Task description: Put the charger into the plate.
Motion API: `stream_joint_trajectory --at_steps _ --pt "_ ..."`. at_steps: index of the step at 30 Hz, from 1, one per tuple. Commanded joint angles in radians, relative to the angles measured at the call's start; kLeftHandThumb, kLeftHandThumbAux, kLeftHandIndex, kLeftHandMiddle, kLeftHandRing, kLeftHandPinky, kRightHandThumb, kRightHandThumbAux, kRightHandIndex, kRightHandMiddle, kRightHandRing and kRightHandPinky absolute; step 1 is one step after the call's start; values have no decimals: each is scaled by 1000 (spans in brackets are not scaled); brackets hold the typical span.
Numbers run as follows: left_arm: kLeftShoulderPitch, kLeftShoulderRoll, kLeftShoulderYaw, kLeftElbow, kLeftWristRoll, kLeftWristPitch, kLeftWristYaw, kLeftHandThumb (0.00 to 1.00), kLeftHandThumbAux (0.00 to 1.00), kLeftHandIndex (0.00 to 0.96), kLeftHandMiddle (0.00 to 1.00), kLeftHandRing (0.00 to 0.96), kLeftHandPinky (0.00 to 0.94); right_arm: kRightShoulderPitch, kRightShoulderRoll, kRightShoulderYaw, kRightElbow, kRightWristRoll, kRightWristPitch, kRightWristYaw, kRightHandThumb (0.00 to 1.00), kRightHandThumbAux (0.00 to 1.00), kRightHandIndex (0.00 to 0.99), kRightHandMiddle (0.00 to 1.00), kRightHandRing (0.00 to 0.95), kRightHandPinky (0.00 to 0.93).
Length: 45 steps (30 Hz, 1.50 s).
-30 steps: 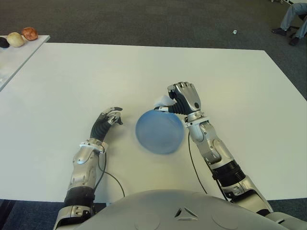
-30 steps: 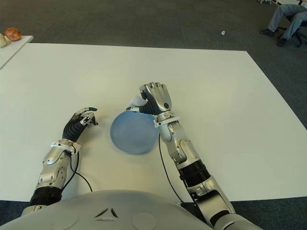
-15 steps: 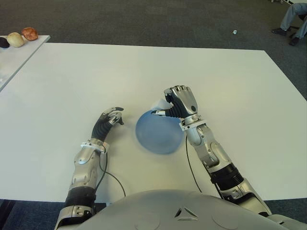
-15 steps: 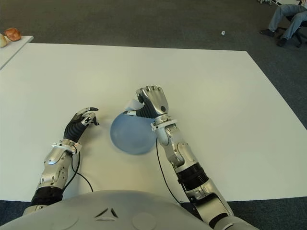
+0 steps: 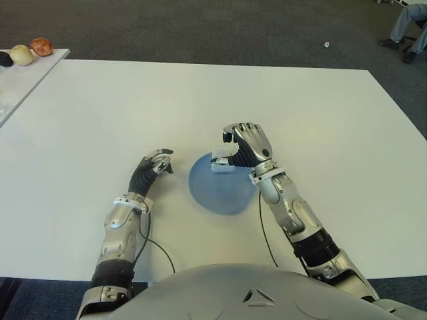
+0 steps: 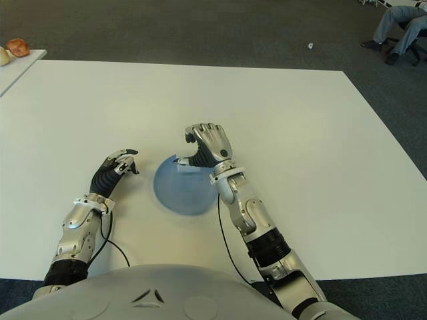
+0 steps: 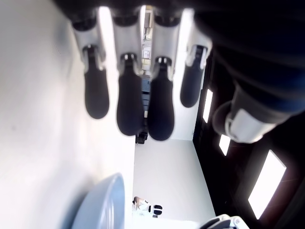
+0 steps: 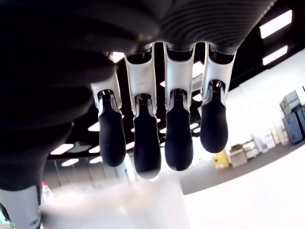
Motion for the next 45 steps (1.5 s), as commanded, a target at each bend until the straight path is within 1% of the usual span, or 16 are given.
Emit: stream_joint_trajectory --at_steps 1,5,9,15,18,23,30,38,45 --pt "12 0 -4 21 11 36 14 138 539 336 640 619 502 21 -10 -17 -39 65 11 95 358 173 10 7 6 7" --pt "13 0 -3 17 8 39 14 143 538 338 641 620 504 25 -9 -24 -55 86 16 132 329 138 1 1 1 1" --pt "13 5 -2 13 11 48 15 142 536 338 638 616 482 26 -9 -30 -68 98 20 162 319 122 0 0 0 0" --pt "16 11 -4 -3 9 90 18 134 533 335 635 610 468 32 -8 -42 -82 111 21 190 315 116 0 0 0 0" --pt "15 13 -2 -8 6 103 18 137 530 334 635 609 489 31 -7 -45 -83 117 19 199 315 116 0 0 0 0" --pt "17 15 -1 -14 5 112 16 140 532 333 634 609 495 37 -3 -55 -87 131 14 202 324 121 0 0 0 0" --pt "18 14 -1 -16 5 106 12 149 537 338 639 617 505 40 -5 -61 -91 139 12 198 330 127 0 0 0 0" --pt "18 16 -2 -14 6 95 6 136 545 339 643 624 526 37 -2 -70 -86 138 10 182 301 145 0 0 0 0" --pt "11 24 -4 -5 14 101 8 128 533 332 645 625 509 35 15 -95 -72 148 21 151 263 180 0 0 0 0"
